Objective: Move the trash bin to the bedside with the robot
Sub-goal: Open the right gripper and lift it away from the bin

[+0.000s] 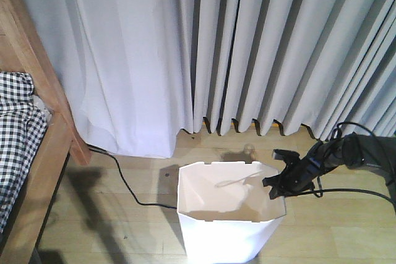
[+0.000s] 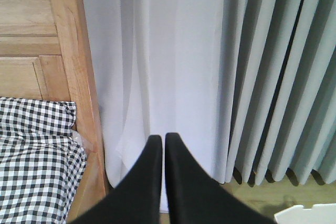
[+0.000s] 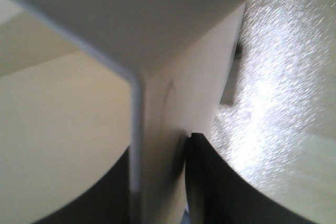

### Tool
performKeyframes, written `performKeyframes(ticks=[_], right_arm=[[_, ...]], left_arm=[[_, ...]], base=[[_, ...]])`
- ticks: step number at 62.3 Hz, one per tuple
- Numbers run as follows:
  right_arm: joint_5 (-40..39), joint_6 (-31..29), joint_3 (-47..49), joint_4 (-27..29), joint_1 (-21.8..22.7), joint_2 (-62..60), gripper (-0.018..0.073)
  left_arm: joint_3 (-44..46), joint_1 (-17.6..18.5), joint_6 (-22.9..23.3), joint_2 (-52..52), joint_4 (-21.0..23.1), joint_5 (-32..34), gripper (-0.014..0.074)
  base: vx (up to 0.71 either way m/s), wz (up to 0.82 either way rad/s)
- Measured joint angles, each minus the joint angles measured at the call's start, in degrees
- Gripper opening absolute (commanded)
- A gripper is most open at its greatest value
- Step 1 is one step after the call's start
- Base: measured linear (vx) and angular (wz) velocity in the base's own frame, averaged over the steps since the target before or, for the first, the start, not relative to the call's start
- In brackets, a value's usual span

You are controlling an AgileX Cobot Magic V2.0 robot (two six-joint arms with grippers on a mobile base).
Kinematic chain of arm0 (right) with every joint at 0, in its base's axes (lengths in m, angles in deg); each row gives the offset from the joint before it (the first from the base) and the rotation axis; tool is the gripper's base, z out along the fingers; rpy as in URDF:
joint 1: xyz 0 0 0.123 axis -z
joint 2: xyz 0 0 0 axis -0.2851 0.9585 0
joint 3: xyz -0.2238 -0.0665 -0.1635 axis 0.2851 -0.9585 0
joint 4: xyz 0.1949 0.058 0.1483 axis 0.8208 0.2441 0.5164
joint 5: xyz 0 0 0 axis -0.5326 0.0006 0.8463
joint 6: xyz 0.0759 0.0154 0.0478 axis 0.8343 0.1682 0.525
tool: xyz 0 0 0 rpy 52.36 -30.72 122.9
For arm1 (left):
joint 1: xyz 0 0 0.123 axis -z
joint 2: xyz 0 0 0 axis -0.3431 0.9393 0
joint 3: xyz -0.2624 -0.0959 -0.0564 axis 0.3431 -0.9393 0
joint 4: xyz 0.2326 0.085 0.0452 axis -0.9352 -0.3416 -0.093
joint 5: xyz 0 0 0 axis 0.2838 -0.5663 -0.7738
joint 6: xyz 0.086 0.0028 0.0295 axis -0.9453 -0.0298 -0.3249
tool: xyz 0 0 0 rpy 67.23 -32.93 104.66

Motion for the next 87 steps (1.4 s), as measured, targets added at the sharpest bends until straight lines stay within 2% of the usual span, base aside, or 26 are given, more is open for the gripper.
performKeyframes(ticks=[13,27,34,61,74,80,87], right_arm=[[3.84,0.96,1.90,-0.46,0.00,1.12,0.0303],[4.88,1.04,1.97,-0.47,0.00,1.12,0.0458],[4.97,1.09,1.97,-0.85,0.00,1.12,0.0506],[4.36,0.85,2.02,-0.35,0.00,1.12,0.0508],[9.39,1.34,1.30,-1.60,0.00,-2.14,0.0508],[7.90,2.31,-3.87,-1.49,-0.05,-7.02,0.0508],[-1.39,3.06,-14.46,-1.25,-0.02,-14.53,0.0508]], left_arm=[[0.00,0.00,0.00,0.00,0.00,0.00,-0.0006],[0.00,0.00,0.00,0.00,0.00,0.00,-0.0006],[0.00,0.00,0.00,0.00,0.00,0.00,-0.0006],[0.00,0.00,0.00,0.00,0.00,0.00,-0.0006],[0.00,0.00,0.00,0.00,0.00,0.00,-0.0006],[0.00,0.00,0.00,0.00,0.00,0.00,-0.0006],[0.00,0.00,0.00,0.00,0.00,0.00,-0.0006]], base=[[0.00,0.00],[0.00,0.00],[0.00,0.00],[0.00,0.00],[0.00,-0.01],[0.00,0.00],[0.00,0.00]])
